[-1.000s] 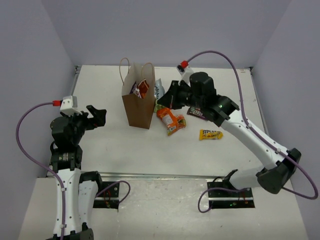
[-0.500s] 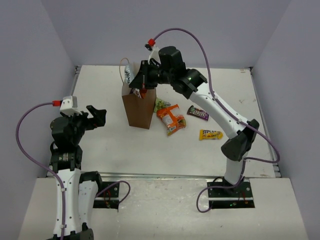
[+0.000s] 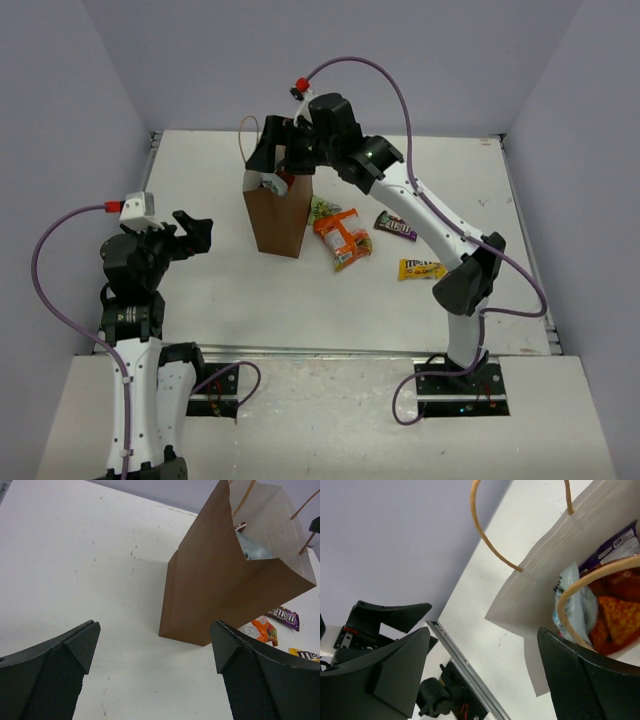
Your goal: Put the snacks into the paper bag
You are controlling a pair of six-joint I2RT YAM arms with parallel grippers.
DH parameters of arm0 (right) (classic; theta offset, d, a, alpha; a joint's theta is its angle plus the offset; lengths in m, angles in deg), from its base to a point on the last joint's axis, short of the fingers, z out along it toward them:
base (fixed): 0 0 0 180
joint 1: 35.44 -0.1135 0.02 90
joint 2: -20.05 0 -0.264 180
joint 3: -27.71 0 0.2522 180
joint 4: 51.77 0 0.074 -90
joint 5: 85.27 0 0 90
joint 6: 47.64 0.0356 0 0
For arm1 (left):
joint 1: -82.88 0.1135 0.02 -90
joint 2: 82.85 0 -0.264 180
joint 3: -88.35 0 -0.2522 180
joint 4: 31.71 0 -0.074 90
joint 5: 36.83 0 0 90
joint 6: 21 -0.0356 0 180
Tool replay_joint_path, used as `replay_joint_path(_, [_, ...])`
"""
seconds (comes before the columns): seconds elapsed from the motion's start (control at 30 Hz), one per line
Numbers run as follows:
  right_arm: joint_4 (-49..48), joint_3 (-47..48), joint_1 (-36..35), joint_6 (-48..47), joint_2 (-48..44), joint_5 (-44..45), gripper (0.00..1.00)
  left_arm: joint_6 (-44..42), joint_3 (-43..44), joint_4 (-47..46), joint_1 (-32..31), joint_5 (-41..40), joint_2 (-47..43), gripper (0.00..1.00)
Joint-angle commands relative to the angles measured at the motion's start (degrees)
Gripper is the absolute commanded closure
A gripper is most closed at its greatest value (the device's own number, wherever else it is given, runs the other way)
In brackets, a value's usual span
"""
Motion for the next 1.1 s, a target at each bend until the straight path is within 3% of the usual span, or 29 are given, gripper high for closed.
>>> replay_joint_path(0.0, [-1.3,-0.4,0.1,-0.7,-5.6,2.3,0.08,-0.9,-0.5,-1.8,0.3,-0.4,-0.3,0.00])
replay_joint_path(0.17, [-3.3,-10.0,0.1,-2.7,-16.9,0.6,0.08,-0.9,-0.4,-1.8,0.3,-0.4,-0.5,0.00])
replay_joint_path(0.37, [-6.0,-39.5,2.9,-4.2,-40.1,3.8,0.07,-0.9,-0.4,-1.7,0.3,-0.3,-1.1,0.00])
replay_joint_path(0.5, [-5.3,-61.4,10.0,-1.4,-51.3,6.9,0.07,-0.9,-0.4,-1.8,0.3,-0.1,-1.4,0.00])
replay_joint_path(0.67, [-4.9,-79.2,19.8,8.7,-63.7,12.4,0.01,-0.9,-0.4,-1.8,0.4,0.1,-1.8,0.00])
replay_joint_path(0.83, [-4.9,-88.2,26.3,14.5,-70.3,15.8,0.01,-0.9,-0.4,-1.8,0.3,0.6,-1.6,0.00])
replay_joint_path(1.07, [-7.6,-91.6,33.9,20.7,-63.1,13.3,0.01,-0.9,-0.4,-1.8,0.3,0.4,-1.8,0.00])
